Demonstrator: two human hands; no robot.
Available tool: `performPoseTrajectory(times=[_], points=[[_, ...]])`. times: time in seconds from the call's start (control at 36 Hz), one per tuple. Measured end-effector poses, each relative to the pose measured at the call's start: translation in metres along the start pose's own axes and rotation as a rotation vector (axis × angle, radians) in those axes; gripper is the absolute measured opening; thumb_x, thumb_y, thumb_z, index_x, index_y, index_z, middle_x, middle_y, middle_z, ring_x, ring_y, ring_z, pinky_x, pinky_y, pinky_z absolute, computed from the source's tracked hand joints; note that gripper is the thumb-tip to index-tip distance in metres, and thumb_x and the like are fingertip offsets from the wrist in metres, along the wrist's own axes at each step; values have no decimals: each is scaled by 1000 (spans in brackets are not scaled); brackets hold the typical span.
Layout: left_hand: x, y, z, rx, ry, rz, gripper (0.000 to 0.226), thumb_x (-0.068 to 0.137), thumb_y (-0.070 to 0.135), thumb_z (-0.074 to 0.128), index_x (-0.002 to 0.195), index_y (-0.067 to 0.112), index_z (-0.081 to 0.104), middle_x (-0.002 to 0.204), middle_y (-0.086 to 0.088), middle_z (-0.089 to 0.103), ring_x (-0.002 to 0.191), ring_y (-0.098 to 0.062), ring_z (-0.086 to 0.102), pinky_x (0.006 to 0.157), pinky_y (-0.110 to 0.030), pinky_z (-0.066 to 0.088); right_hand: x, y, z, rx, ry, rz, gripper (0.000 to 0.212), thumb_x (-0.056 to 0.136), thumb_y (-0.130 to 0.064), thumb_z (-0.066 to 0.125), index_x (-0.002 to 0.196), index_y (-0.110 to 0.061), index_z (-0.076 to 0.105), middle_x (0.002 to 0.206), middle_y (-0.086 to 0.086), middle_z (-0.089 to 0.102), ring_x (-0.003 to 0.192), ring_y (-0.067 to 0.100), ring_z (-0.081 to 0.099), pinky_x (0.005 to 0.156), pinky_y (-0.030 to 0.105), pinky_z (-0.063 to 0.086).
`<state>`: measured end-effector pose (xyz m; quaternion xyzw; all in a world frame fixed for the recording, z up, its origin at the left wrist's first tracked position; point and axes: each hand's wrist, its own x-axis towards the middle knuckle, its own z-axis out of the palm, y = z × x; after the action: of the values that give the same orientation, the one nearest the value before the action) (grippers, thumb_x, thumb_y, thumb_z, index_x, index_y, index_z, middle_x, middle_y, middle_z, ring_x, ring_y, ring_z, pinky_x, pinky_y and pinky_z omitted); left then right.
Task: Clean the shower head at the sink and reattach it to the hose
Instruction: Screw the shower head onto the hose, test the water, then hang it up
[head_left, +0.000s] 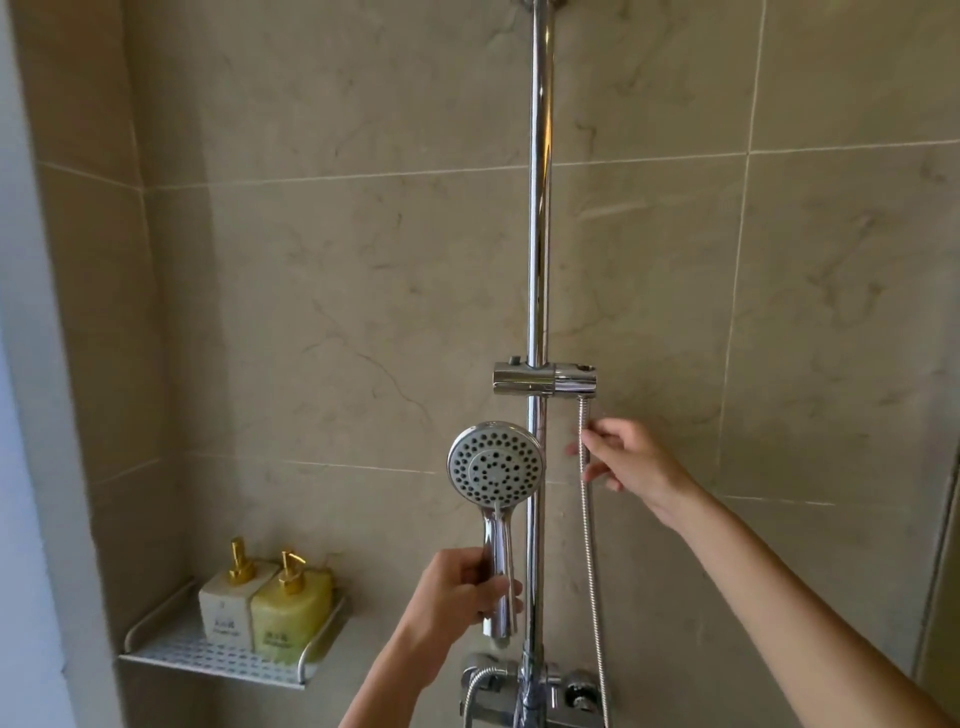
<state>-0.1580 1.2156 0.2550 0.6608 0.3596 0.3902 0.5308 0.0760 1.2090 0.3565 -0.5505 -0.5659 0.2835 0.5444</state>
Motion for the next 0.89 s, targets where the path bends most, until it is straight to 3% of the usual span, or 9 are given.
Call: performPoseTrajectory(times=[0.17,0.33,0.58,0.67,0.81,0.89], points=[[10,3,-3,3,-37,-3,10,91,-4,58,96,-9,65,81,-8,75,82,-27,75,89,-56,54,4,-2,-4,28,68,-38,13,101,-12,52,105,-9,64,98,12,70,61,11,50,48,16,42],[16,-1,-12,2,-60,-36,13,90,-6,58,99,-13,63,84,-11,75,84,-28,75,91,-57,54,12,-2,-1,-3,118,-68,16,101,-15,55,97,-7,68,92,17,63,63,11,49,69,29,45],[31,-4,-16,-10,-77,-49,12,91,-7,58,101,-13,64,87,-14,76,83,-27,75,87,-53,57,19,-11,-2,141,185,-121,13,100,-8,55,94,-2,64,90,20,60,61,12,48,49,14,42],[34,-4,-16,-3,-86,-40,12,91,-7,58,100,-12,64,85,-11,76,84,-26,75,91,-55,55,19,-18,-3,220,206,-109,8,98,0,53,101,-7,56,91,17,68,61,14,48,49,18,42],[36,-10,-18,-11,-95,-52,10,90,-6,59,97,-11,65,89,-17,76,88,-32,75,91,-57,54,16,-25,-9,349,190,-113,28,99,9,44,115,-12,53,87,20,71,59,13,48,56,27,36],[39,-12,-20,-24,-105,-62,9,90,-7,60,96,-11,65,89,-18,75,86,-32,75,86,-51,59,16,-32,-13,305,138,-132,31,99,10,41,116,-12,55,75,10,70,60,13,47,56,26,34]])
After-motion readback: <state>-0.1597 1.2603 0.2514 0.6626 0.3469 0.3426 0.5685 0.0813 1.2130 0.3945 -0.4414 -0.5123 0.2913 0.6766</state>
